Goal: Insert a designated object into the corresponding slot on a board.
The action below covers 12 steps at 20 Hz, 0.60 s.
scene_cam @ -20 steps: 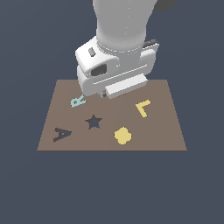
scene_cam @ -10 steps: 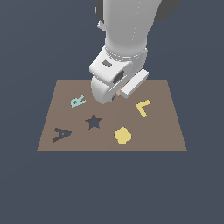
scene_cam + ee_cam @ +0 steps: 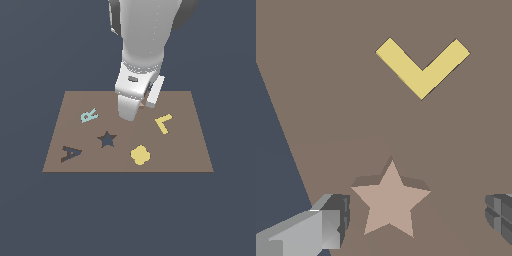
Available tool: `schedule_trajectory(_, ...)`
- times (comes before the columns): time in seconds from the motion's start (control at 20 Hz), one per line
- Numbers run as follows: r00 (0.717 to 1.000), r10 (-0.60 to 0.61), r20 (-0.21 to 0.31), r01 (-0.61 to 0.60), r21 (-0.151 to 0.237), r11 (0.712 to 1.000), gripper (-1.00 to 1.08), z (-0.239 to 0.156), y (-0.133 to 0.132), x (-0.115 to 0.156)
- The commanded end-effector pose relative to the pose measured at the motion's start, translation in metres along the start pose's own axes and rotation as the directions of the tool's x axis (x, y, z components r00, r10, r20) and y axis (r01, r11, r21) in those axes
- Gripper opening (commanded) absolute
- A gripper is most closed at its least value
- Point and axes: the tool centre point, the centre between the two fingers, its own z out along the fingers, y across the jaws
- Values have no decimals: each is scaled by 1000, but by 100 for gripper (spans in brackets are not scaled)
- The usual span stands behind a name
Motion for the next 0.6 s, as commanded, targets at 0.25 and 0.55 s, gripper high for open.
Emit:
schedule_trajectory(0.25,985,-172,-4,172,-4,985,100,12,-9,-5)
schedule_trajectory(0.55,970,-243,-6,243,-6,970,100,17,-12,-8)
